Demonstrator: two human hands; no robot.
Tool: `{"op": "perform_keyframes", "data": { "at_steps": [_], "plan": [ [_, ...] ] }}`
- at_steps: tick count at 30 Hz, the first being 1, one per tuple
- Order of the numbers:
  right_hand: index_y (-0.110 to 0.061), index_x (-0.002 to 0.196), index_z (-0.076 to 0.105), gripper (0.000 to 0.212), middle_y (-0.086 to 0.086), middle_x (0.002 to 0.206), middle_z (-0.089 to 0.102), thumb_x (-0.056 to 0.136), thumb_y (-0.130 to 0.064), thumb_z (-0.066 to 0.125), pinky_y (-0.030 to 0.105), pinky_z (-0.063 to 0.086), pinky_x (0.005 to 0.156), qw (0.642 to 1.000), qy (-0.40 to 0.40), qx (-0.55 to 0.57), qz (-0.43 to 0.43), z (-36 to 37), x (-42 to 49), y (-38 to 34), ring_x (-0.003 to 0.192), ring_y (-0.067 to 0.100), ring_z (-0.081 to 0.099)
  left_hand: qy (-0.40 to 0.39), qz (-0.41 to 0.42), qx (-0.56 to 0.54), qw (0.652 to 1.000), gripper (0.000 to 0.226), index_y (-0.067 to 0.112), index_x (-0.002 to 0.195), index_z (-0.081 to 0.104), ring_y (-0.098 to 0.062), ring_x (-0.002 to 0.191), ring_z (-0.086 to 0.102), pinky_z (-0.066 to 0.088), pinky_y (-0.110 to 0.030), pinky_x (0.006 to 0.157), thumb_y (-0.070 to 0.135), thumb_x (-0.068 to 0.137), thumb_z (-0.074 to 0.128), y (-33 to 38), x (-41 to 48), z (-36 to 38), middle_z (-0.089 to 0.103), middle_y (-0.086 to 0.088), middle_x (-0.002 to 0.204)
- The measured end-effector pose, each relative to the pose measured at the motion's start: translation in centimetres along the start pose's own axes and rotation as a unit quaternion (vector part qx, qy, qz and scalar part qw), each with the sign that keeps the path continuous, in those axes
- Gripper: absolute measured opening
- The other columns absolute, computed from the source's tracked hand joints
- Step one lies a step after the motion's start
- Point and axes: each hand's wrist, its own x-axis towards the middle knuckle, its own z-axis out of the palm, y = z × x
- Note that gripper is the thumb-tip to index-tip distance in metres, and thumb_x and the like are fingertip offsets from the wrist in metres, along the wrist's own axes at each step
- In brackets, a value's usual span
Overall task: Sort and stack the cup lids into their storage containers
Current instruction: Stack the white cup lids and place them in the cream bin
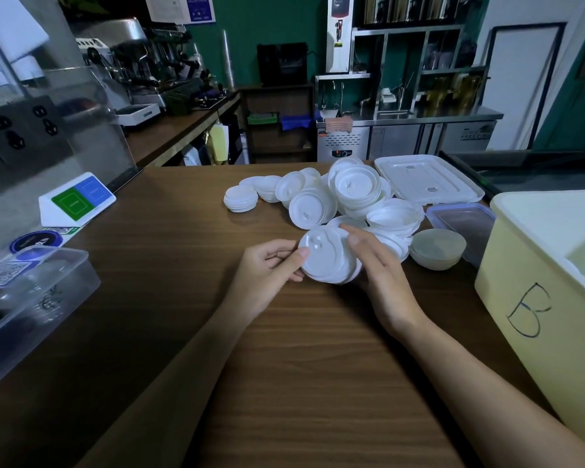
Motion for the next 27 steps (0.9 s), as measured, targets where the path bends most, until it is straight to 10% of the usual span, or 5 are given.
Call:
{"op": "perform_keyframes", "data": {
  "at_steps": [5, 12, 27],
  "plan": [
    [-0.035, 0.130, 0.069, 0.036, -0.015, 0.129, 0.072, 0.095, -0.041, 0.072, 0.017, 0.048, 0.097, 0.998, 0.004, -0.049, -0.032, 0.0, -0.1, 0.4, 0.123, 0.000, 0.063, 0.018, 0.016, 0.003, 1.000, 0.006, 0.018, 0.095, 0.077, -0.014, 0.077, 0.074, 0.062, -0.033, 0.073, 0.015, 0.091, 0.080, -0.2, -0.2, 0.4, 0.078, -0.003, 0.085],
    [-0.024, 0.130, 0.072, 0.035, 0.000, 0.131, 0.073, 0.097, -0.032, 0.068, 0.049, 0.047, 0.115, 0.999, -0.002, 0.018, -0.032, 0.1, 0.1, 0.6, 0.129, 0.022, 0.065, -0.070, -0.056, -0.056, 0.994, 0.053, 0.029, 0.134, 0.067, -0.016, 0.130, 0.063, 0.054, -0.043, 0.107, 0.048, 0.086, 0.077, -1.3, 0.4, 0.2, 0.072, 0.000, 0.131],
    [-0.030, 0.125, 0.073, 0.041, -0.011, 0.126, 0.074, 0.085, -0.036, 0.082, 0.030, 0.050, 0.105, 0.993, 0.015, -0.105, -0.046, -1.5, -2.0, -0.2, 0.119, 0.013, 0.067, -0.078, 0.058, 0.103, 0.990, 0.044, 0.034, 0.125, 0.070, -0.014, 0.115, 0.070, 0.052, -0.043, 0.107, 0.063, 0.095, 0.058, -1.0, -1.1, 0.7, 0.077, 0.007, 0.116]
  ]
}}
